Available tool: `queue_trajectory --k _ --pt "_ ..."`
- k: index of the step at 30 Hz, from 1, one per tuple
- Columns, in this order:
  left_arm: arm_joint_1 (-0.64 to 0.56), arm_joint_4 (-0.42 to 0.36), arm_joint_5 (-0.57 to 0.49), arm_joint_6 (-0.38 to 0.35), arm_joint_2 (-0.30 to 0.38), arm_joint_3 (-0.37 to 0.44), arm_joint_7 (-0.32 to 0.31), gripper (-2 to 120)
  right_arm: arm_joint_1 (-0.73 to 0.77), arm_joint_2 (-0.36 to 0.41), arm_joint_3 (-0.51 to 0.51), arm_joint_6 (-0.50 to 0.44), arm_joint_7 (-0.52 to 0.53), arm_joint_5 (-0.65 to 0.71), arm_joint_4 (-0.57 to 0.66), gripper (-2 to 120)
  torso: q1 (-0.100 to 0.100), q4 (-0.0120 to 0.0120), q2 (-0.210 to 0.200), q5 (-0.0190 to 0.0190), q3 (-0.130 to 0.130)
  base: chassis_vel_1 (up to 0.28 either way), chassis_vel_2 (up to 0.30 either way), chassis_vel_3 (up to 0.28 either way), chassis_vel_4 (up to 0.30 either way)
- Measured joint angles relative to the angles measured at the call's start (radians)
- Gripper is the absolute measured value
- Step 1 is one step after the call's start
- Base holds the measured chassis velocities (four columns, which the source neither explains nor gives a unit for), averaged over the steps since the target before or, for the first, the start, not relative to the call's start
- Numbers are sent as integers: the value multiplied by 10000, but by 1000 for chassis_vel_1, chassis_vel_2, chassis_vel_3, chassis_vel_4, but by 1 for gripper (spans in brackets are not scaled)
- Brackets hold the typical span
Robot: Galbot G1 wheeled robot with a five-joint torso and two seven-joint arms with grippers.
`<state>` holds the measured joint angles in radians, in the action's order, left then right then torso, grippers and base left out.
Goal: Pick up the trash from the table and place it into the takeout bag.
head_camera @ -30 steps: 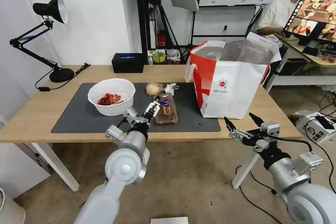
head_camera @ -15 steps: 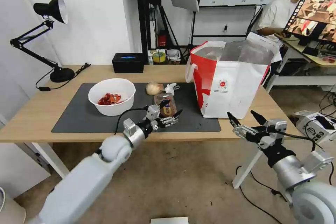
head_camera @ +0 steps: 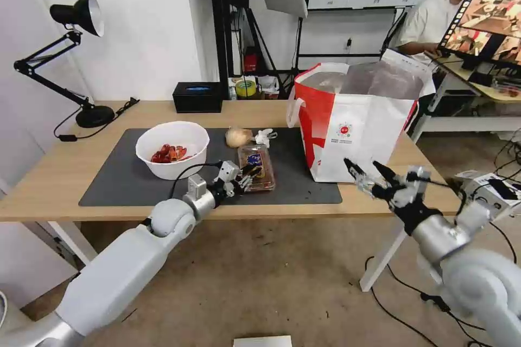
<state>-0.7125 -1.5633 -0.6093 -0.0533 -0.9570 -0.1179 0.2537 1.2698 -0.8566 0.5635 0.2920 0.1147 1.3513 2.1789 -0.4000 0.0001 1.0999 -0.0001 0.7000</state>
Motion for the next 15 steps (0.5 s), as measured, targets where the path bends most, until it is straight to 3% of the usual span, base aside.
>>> queue_trajectory --k 3,6,10,15 --pt "-104 0 0 2 35 8 -6 0 -862 36 -593 408 424 969 -466 100 0 -1 0 0 0 0 0 0 0" --pt "-172 -1 -20 55 41 8 -52 0 -2800 -222 -2325 1522 1623 2236 -1740 100 -1 2 0 1 1 0 0 0 0" --pt "-58 5 -145 75 72 -43 -132 0 -3897 -680 -3404 2373 2289 2577 -2559 100 -1 -1 0 0 1 0 0 0 0" --pt "-37 37 -240 97 101 -80 -204 0 -4714 -1315 -4044 2486 3001 2868 -3221 100 -1 -1 0 -3 0 0 0 0 0"
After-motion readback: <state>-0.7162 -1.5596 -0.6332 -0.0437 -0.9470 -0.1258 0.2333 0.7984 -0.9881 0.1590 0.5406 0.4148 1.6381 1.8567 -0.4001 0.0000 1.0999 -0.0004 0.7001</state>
